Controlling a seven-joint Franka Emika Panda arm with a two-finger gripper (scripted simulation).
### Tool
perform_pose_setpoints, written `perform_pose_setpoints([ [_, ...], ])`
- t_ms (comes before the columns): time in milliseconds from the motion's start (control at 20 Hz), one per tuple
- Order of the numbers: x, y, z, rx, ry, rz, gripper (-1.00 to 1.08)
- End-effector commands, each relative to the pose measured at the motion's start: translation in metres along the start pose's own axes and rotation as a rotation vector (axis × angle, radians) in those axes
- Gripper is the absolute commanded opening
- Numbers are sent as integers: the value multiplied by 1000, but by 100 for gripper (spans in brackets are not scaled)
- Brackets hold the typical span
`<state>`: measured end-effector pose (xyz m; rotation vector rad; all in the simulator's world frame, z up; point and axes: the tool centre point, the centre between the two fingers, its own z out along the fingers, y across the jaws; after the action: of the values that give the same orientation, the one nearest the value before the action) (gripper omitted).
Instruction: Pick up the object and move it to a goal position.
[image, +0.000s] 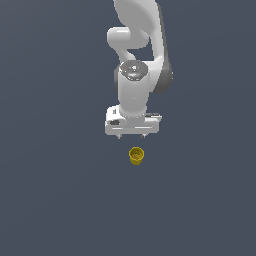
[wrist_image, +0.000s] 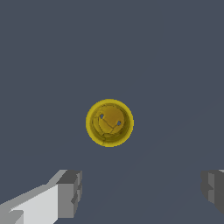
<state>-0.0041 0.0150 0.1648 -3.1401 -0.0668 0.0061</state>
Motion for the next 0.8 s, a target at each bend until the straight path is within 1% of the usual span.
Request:
perform_pose_setpoints([
  [0, 0, 0, 0, 0, 0, 0, 100],
  [400, -4, 11, 3, 8, -26, 27, 100],
  [750, -4, 10, 4, 7, -25, 12, 100],
])
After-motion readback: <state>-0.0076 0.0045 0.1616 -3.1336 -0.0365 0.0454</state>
